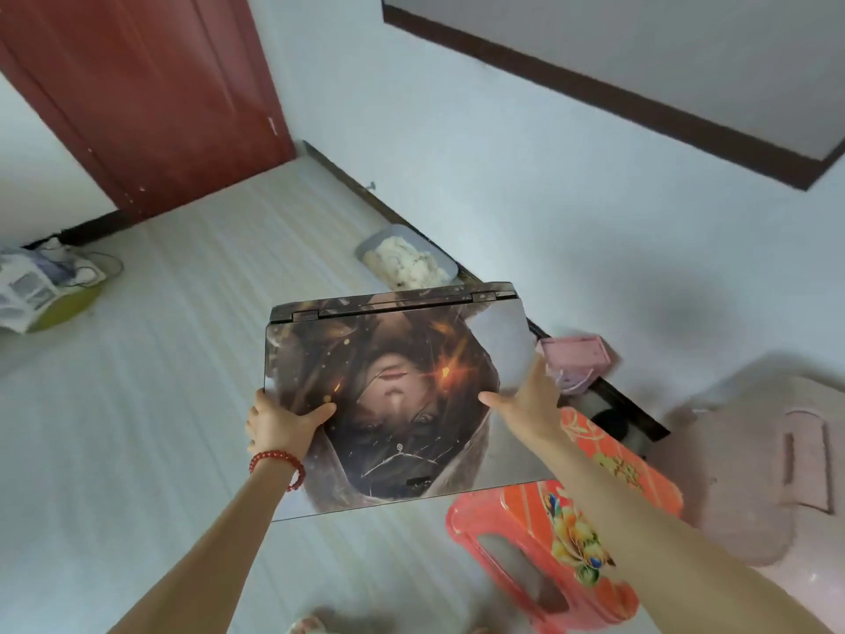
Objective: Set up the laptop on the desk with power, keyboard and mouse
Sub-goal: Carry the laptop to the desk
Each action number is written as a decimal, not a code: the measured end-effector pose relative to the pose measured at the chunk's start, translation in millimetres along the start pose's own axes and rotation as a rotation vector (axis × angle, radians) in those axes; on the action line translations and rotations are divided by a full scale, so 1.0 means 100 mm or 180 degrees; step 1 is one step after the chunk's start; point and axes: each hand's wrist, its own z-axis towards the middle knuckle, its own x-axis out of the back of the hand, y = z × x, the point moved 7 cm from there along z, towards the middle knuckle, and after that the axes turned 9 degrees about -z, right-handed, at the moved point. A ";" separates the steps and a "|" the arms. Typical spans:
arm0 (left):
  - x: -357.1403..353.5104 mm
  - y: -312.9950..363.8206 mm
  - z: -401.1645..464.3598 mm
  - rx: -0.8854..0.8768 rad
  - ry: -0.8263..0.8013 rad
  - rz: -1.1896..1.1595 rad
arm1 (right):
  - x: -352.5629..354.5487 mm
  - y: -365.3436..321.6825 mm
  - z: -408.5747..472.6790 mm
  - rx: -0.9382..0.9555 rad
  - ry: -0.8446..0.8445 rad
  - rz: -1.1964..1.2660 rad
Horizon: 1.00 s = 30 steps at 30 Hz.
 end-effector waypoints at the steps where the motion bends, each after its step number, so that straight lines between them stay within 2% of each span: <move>1: 0.28 -0.03 0.06 -0.0001 0.0129 -0.0080 | -0.10 -0.29 -0.05 0.0099 -0.0080 -0.0051; 5: 1.58 -0.28 0.39 0.0079 0.0592 -0.0307 | -0.69 -1.57 -0.38 0.0516 -0.0309 -0.0200; 10: 3.38 -0.85 0.81 0.0278 0.1268 -0.0448 | -1.83 -3.14 -1.05 0.1011 -0.0706 -0.0192; 14: 4.55 -1.33 1.07 0.0465 0.1693 -0.0548 | -2.70 -4.17 -1.56 0.1367 -0.1009 -0.0194; 23: 6.33 -2.20 1.64 0.1091 0.2492 -0.0617 | -4.43 -6.18 -2.29 0.2109 -0.1602 -0.0530; 30: 7.78 -2.53 2.71 0.1374 0.3074 -0.0698 | -5.93 -8.10 -2.59 0.2586 -0.2018 -0.0563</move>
